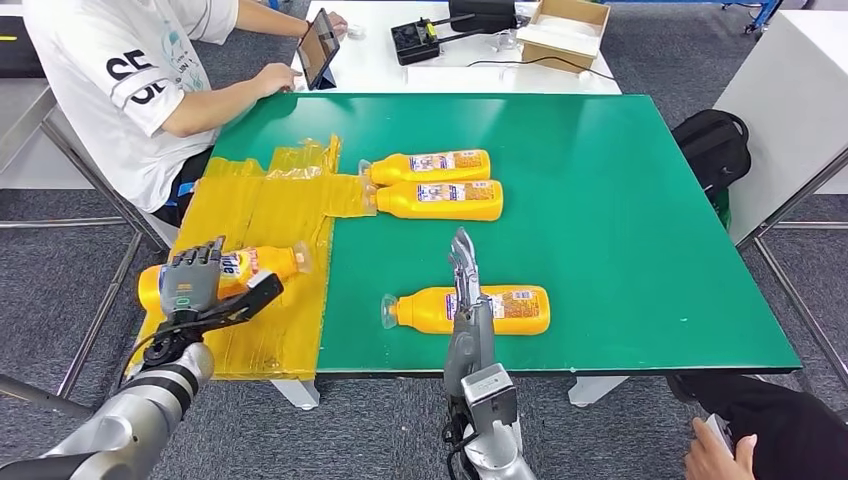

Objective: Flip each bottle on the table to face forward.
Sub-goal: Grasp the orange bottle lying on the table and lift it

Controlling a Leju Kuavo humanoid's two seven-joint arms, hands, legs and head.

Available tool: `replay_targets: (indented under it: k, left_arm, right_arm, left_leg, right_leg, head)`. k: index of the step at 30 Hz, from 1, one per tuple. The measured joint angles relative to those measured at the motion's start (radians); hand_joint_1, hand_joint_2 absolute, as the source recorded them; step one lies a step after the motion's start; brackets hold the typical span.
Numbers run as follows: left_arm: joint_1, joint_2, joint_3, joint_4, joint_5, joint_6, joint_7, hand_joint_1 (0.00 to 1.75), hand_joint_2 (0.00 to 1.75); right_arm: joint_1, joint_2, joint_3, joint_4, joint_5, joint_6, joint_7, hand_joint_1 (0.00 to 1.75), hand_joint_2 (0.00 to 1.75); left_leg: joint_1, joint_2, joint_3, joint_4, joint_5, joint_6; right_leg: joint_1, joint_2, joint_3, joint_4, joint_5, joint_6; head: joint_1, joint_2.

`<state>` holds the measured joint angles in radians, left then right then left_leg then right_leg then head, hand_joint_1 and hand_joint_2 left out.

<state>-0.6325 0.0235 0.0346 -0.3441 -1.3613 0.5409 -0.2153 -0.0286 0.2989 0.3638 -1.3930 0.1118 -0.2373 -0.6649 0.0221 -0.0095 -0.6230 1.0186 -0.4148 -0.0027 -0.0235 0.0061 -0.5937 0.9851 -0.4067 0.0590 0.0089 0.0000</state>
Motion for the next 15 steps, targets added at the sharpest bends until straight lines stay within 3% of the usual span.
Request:
replay_targets:
  k: [9,15]
  left_arm:
    - [0.000,-0.032,0.174,-0.008,0.229,-0.161,-0.229,0.00,0.00]
    - [-0.003,-0.046,0.252,-0.020,0.289,-0.221,-0.287,0.00,0.00]
  right_arm:
    - [-0.006,0.007,-0.027,0.040,-0.015,0.015,0.000,0.00,0.00]
    - [-0.009,0.015,-0.054,0.064,-0.020,0.028,0.000,0.00,0.00]
  left_leg:
    - [-0.001,-0.011,0.004,0.000,0.000,0.000]
    - [-0.001,-0.013,0.007,-0.001,0.000,0.000]
  right_leg:
    - [-0.001,-0.009,0.000,-0.001,-0.005,0.000]
    - [0.000,-0.011,0.001,-0.001,-0.006,-0.001]
  head:
    - [0.000,0.000]
    - [0.000,0.000]
